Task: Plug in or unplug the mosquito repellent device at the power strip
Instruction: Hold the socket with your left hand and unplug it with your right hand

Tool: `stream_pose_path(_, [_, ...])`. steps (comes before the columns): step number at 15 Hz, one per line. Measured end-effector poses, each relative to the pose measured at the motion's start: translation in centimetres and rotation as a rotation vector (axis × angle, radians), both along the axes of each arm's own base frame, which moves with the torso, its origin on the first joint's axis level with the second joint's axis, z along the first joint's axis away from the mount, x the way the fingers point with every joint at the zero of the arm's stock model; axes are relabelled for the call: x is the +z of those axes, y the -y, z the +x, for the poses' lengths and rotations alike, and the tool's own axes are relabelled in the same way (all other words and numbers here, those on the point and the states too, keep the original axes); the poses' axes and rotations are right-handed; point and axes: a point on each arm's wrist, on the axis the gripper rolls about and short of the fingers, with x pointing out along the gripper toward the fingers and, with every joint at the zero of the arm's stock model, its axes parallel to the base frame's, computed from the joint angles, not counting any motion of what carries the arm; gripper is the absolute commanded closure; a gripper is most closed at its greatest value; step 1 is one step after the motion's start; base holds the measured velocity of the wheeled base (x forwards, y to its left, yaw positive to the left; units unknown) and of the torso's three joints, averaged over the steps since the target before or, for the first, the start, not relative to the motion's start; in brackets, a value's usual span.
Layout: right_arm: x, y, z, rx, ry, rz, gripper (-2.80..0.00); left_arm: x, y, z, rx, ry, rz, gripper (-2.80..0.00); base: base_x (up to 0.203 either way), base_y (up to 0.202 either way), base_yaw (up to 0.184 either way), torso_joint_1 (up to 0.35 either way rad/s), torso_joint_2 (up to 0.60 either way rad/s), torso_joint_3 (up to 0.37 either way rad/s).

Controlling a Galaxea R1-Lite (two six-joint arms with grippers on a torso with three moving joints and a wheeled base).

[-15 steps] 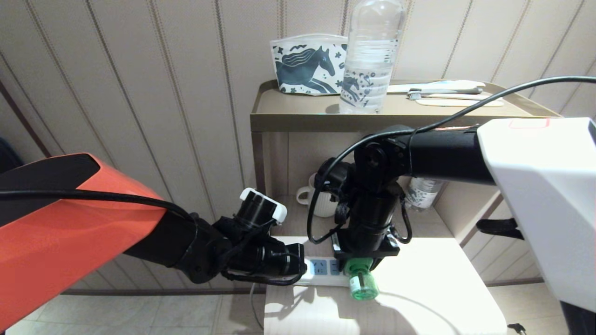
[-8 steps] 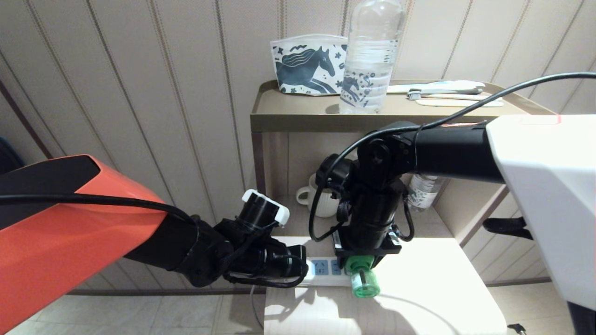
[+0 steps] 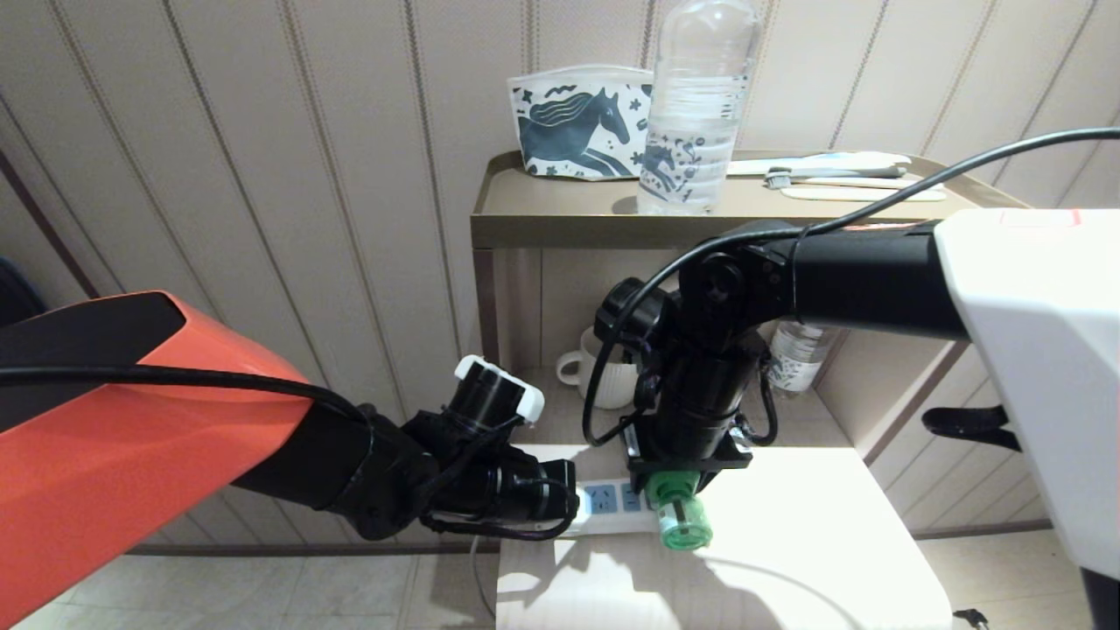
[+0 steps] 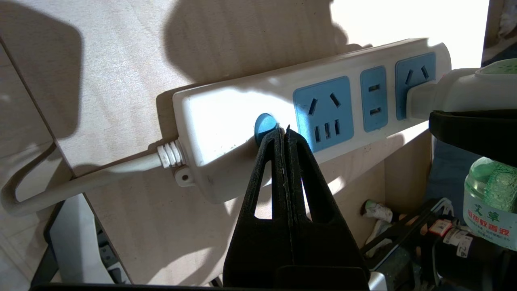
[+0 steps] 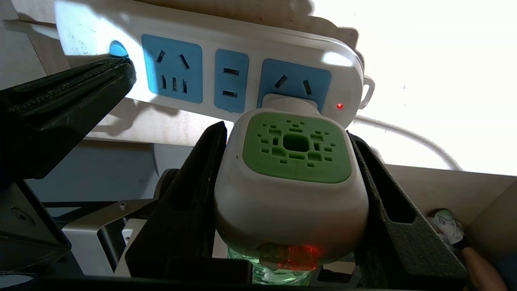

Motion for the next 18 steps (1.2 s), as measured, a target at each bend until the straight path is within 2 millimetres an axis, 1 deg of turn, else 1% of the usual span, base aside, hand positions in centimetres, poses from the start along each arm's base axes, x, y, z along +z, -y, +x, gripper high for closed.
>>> stream_pose_path(5, [0.1,-0.1,-0.1,0.026,0.007,-0.003,0.0,-0.2,0.1,0.0,-0.001,-0.001,0.004,0.0,0.0,0.0,0.0,0.0,0.0,0.0])
stream_pose_path(7, [-0.2,-0.6,-0.3,0.051,0.005,-0.012,0.0,-0.2,0.2,0.0,0.008,0.006,0.014,0.0,0.0,0.0,0.0,0.0,0.0,0.0])
stream_pose_path(9, [-0.6,-1.5,-0.4,0.077,0.016,-0.015,0.0,-0.5,0.4,-0.1,0.009,0.008,0.024,0.0,0.0,0.0,0.0,0.0,0.0,0.0])
stream_pose_path(12, [-1.1,-1.6,-0.4,0.085,0.029,-0.07,0.0,-0.7,0.4,-0.1,0.01,0.005,0.029,0.0,0.0,0.0,0.0,0.0,0.0,0.0])
stream_pose_path(14, [-1.0,-1.9,-0.8,0.1,0.03,-0.073,0.0,-0.7,0.5,-0.1,0.008,0.013,0.023,0.0,0.0,0.0,0.0,0.0,0.0,0.0])
stream_pose_path(15, [-0.9,-1.7,-0.7,0.095,0.029,-0.074,0.0,-0.7,0.5,-0.1,0.009,0.013,0.022,0.0,0.0,0.0,0.0,0.0,0.0,0.0])
stream_pose_path(18, [0.3,-1.1,-1.0,0.087,0.053,-0.061,0.0,-0.6,0.5,-0.2,0.009,0.016,0.02,0.0,0.0,0.0,0.0,0.0,0.0,0.0])
